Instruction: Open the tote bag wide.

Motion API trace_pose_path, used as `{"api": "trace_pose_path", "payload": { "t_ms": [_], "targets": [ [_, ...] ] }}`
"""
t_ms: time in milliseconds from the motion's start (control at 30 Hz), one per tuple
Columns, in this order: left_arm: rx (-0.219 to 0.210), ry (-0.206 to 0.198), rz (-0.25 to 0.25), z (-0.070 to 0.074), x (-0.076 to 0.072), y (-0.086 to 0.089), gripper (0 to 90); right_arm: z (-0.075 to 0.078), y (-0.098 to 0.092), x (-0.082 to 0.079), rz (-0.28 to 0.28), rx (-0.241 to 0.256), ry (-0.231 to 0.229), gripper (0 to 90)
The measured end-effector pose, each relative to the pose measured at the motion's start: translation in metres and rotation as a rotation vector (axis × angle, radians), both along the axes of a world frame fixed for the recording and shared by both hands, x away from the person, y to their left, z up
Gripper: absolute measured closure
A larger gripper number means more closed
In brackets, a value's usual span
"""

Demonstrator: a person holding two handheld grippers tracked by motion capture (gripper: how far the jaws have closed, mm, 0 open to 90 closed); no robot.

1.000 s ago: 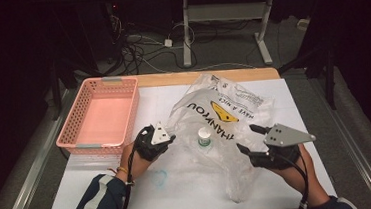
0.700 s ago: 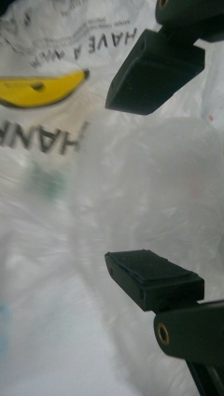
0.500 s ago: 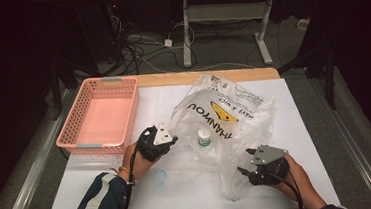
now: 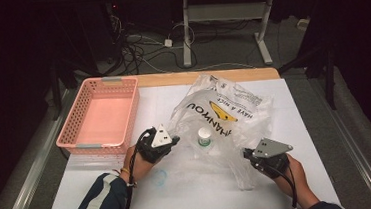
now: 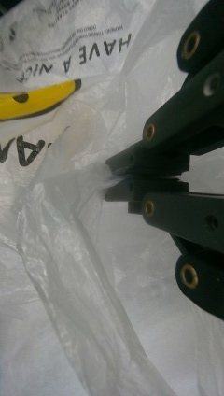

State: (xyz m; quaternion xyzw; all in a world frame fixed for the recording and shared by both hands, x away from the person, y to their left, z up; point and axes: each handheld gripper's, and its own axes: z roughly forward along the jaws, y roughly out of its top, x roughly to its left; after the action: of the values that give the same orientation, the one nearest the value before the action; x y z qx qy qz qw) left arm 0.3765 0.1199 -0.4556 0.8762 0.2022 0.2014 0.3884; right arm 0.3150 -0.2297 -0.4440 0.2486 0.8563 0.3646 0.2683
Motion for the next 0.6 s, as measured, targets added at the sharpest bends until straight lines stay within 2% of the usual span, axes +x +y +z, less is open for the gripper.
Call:
{"api": "trace_pose_path", "payload": {
  "t_ms": [33,100,333,600],
  "targets": [
    [0.000,-0.004,-0.006,0.001,-0.001,0.001,87.6,0.003,-0.001,-0.002,0.004,0.021,-0.013,89.4],
    [-0.017,-0.004,-0.007,0.002,-0.001,0.002,87.6,0.005,0.000,-0.003,0.005,0.030,-0.021,89.5],
    [-0.036,-0.013,-0.016,0.008,-0.008,0.005,87.6,0.010,-0.001,-0.006,0.031,0.083,-0.045,90.0],
    [-0.070,-0.062,-0.030,0.030,-0.026,0.015,87.7,0.027,-0.003,-0.011,0.036,0.117,-0.105,90.0]
  ]
}}
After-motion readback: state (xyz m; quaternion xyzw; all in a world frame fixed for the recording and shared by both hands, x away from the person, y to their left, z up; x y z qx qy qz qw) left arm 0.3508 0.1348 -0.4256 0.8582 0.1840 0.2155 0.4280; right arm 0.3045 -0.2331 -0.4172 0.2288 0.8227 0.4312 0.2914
